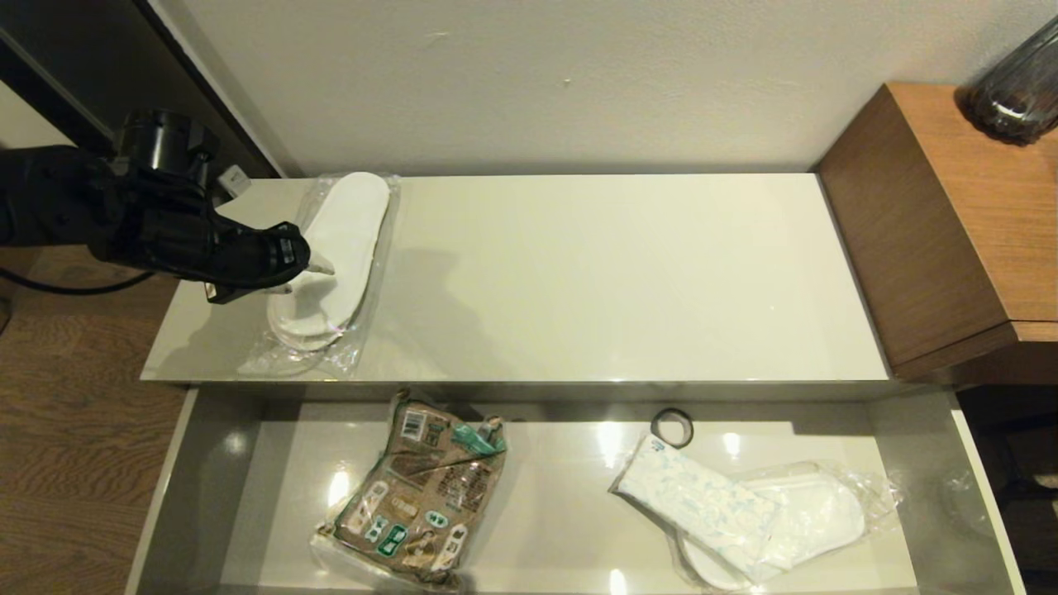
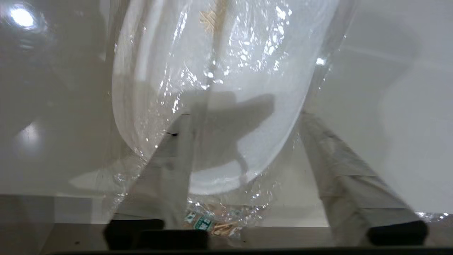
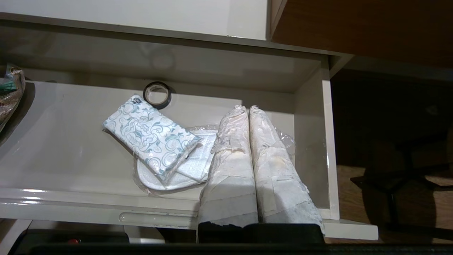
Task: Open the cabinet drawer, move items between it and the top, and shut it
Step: Pick up the disposable slippers on the table
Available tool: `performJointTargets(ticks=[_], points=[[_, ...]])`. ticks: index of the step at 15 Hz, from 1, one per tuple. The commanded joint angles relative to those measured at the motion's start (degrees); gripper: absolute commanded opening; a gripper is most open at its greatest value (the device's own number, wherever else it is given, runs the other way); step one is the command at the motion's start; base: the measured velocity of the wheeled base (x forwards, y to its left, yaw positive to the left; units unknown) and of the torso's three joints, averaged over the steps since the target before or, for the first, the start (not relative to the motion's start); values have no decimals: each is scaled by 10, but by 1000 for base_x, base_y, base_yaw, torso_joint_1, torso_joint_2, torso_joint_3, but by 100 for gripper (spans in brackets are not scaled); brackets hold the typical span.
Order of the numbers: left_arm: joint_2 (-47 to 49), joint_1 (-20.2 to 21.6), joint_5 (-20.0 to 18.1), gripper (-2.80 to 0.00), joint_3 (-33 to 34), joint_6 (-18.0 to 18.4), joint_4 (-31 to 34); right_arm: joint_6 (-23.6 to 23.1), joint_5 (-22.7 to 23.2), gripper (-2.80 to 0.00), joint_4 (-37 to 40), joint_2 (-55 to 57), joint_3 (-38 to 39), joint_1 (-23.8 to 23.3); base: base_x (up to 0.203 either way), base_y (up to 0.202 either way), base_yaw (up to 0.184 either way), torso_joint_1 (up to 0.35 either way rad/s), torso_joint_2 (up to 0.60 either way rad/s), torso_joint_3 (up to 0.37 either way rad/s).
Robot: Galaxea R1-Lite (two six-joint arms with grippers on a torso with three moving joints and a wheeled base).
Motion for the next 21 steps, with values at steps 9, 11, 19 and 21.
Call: performJointTargets(ticks=[9, 11, 19, 21], points=[[23, 8, 30, 0, -22, 153, -6, -1, 0, -280, 0, 0, 0, 0, 0, 0, 0, 0, 0, 0], [34, 8, 29, 0, -11, 218, -6, -1, 0, -280, 0, 0, 0, 0, 0, 0, 0, 0, 0, 0], [55, 5, 24, 0, 20, 221, -7, -1, 0, -280, 0, 0, 0, 0, 0, 0, 0, 0, 0, 0], [64, 6, 19, 0, 10, 213, -8, -1, 0, -280, 0, 0, 0, 0, 0, 0, 0, 0, 0, 0]])
